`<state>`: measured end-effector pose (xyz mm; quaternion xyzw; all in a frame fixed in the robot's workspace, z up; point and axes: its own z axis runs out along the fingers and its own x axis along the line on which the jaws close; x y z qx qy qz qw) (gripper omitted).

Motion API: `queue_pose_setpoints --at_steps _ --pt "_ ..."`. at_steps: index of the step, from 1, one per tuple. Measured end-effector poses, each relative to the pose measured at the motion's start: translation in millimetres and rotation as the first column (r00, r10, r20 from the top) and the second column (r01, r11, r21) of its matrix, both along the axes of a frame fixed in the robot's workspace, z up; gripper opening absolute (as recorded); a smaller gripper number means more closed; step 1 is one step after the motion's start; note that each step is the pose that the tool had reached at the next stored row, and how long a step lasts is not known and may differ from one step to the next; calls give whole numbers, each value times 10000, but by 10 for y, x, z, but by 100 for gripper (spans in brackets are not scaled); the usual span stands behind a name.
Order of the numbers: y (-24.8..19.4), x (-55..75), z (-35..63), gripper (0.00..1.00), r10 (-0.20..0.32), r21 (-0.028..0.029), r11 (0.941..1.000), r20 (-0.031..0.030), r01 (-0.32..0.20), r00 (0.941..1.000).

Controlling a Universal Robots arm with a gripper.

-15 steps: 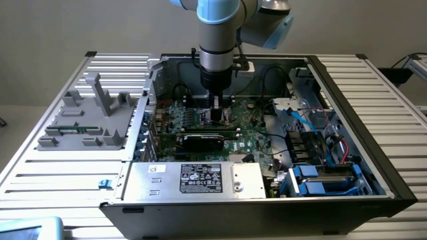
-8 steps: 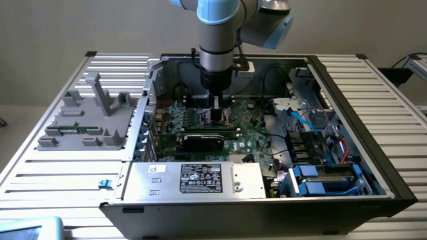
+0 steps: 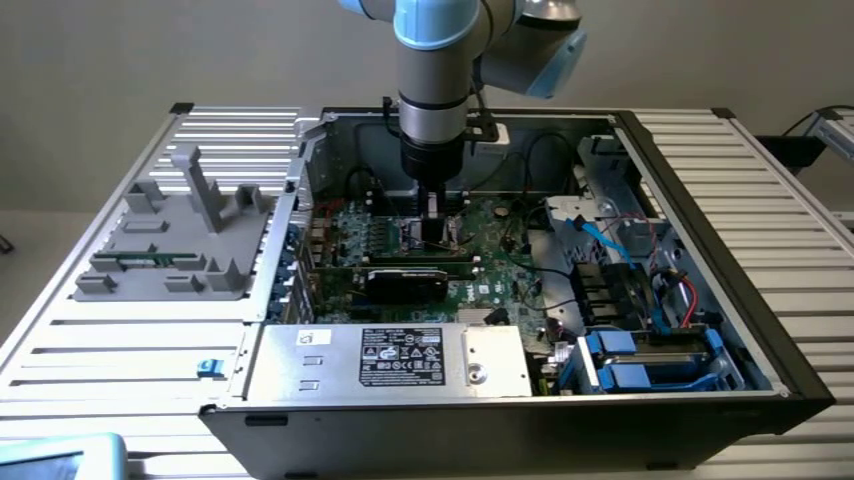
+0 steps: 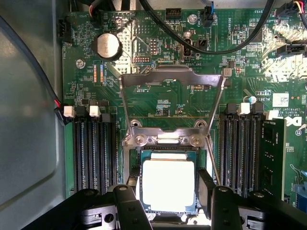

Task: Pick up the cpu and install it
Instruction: 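Pick up the cpu and move it towards the insertion slot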

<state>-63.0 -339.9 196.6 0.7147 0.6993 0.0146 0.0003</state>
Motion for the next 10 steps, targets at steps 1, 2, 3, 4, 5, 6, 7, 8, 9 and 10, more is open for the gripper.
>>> queue_pose_setpoints --at_steps 1,2,3,4,5,6,7,8,9,10 --pt "0 0 0 55 0 -1 10000 0 0 10000" --pt "0 0 -1 55 0 0 10000 1 0 10000" --pt "0 0 -3 55 0 0 10000 2 0 10000" --pt "0 0 -5 55 1 1 10000 3 -1 10000" --pt "0 0 -5 55 1 0 10000 2 -1 10000" --pt "0 0 -5 55 0 0 10000 2 0 10000" --pt "0 -1 -5 55 -2 0 10000 2 2 10000" --pt "0 -1 -5 55 -2 0 10000 2 2 10000" --pt "0 -1 -5 55 -2 2 10000 2 2 10000" --pt "1 -1 -5 55 -1 6 10000 3 1 10000"
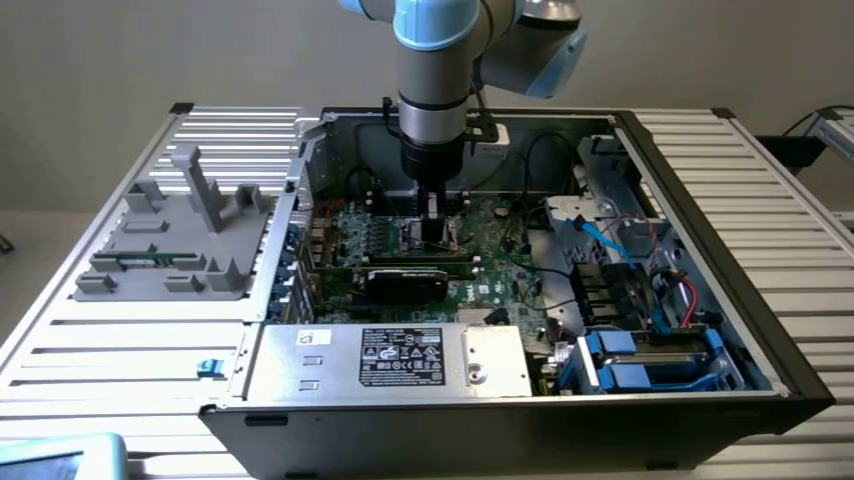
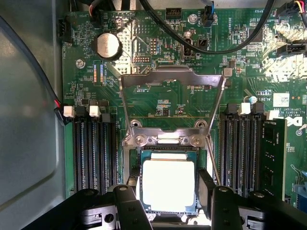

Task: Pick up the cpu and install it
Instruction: 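Pick up the cpu and move it towards the insertion slot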

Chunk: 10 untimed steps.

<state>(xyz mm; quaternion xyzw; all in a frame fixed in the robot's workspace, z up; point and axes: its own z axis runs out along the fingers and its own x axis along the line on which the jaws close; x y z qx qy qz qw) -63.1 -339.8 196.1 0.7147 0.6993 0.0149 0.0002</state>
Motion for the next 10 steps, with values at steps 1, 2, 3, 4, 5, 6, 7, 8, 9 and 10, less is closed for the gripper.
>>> queue_pose_setpoints --at_steps 1,2,3,4,5,6,7,8,9,10 --pt "0 1 0 55 2 5 10000 0 -2 10000" --pt "-1 0 0 55 1 5 10000 -1 -1 10000" --pt "-1 0 0 55 2 4 10000 -1 -2 10000" --pt "-1 0 0 55 2 5 10000 0 -2 10000" --pt "-1 0 0 55 2 4 10000 -1 -2 10000" --pt "-1 0 0 55 1 5 10000 -1 -1 10000" --pt "0 1 0 55 2 5 10000 0 -2 10000" --pt "0 0 0 55 2 5 10000 -1 -2 10000" --pt "-1 0 0 55 2 5 10000 0 -2 10000" --pt "0 0 0 55 1 5 10000 -1 -1 10000"
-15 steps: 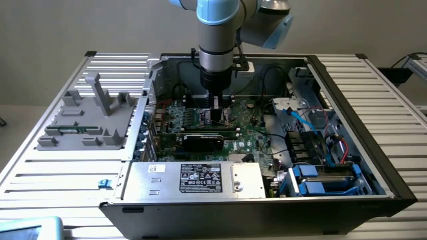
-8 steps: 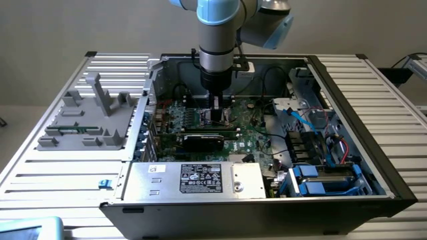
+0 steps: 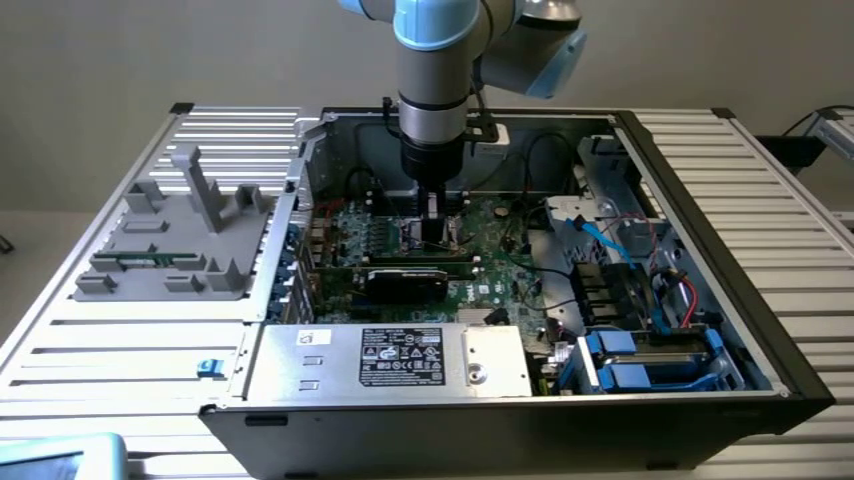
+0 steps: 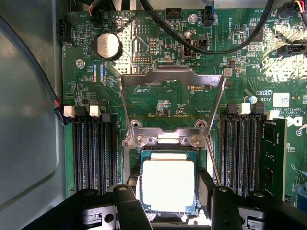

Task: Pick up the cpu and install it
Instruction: 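Pick up the cpu and move it towards the insertion slot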

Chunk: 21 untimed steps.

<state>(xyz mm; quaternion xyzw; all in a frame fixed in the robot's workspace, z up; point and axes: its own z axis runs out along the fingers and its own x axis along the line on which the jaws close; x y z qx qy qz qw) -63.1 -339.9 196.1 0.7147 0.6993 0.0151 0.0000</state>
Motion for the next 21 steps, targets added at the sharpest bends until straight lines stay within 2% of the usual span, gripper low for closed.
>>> queue_pose_setpoints --at_steps 3,4,9,14,21 --pt "0 0 0 57 0 0 10000 0 0 10000" --pt "0 0 0 64 0 0 10000 0 0 10000" --pt "-1 -1 37 64 -1 2 10000 1 1 10000" --pt "0 0 221 64 1 5 10000 15 -1 10000" --pt "0 -1 533 64 -2 5 10000 22 2 10000"
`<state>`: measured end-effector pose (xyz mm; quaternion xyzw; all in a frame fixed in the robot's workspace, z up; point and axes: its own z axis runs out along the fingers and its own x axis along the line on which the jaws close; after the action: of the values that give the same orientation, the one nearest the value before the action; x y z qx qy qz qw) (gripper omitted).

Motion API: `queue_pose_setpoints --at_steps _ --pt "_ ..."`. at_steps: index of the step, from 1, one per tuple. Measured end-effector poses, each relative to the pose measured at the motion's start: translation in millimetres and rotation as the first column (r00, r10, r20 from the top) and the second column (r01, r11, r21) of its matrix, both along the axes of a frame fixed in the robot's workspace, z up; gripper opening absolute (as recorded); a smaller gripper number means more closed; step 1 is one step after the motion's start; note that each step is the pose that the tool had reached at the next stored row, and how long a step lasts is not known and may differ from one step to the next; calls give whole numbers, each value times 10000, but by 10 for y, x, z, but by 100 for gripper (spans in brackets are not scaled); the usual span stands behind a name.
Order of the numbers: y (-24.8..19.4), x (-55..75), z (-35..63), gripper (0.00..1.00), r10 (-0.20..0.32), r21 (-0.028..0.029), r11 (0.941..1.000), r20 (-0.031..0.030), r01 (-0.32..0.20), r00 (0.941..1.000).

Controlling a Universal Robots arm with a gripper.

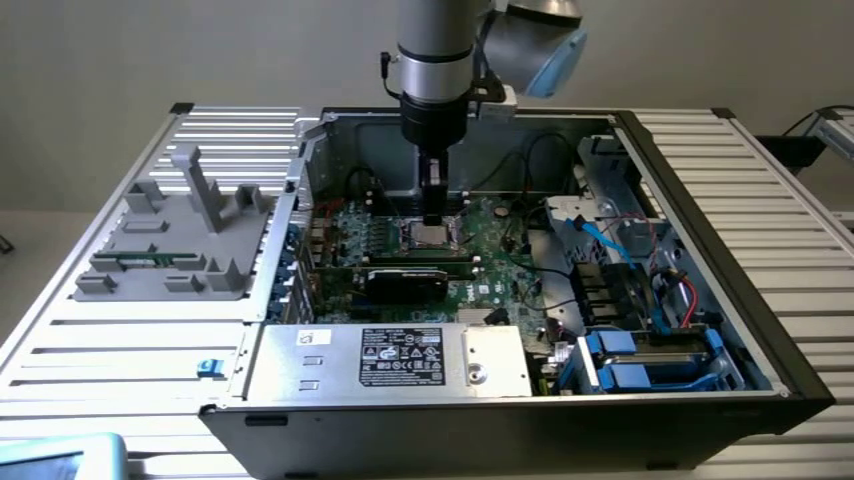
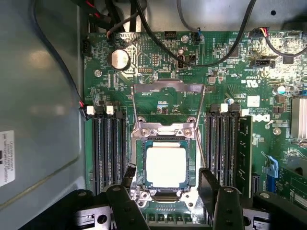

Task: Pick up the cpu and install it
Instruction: 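Pick up the cpu and move it towards the insertion slot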

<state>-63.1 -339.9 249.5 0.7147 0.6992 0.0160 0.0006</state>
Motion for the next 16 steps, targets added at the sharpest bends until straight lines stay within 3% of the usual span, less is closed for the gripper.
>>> queue_pose_setpoints --at_steps 10,16 --pt "-11 8 417 64 3 -1 10000 0 -3 10000" --pt "-11 9 445 64 2 1 10000 1 -2 10000"
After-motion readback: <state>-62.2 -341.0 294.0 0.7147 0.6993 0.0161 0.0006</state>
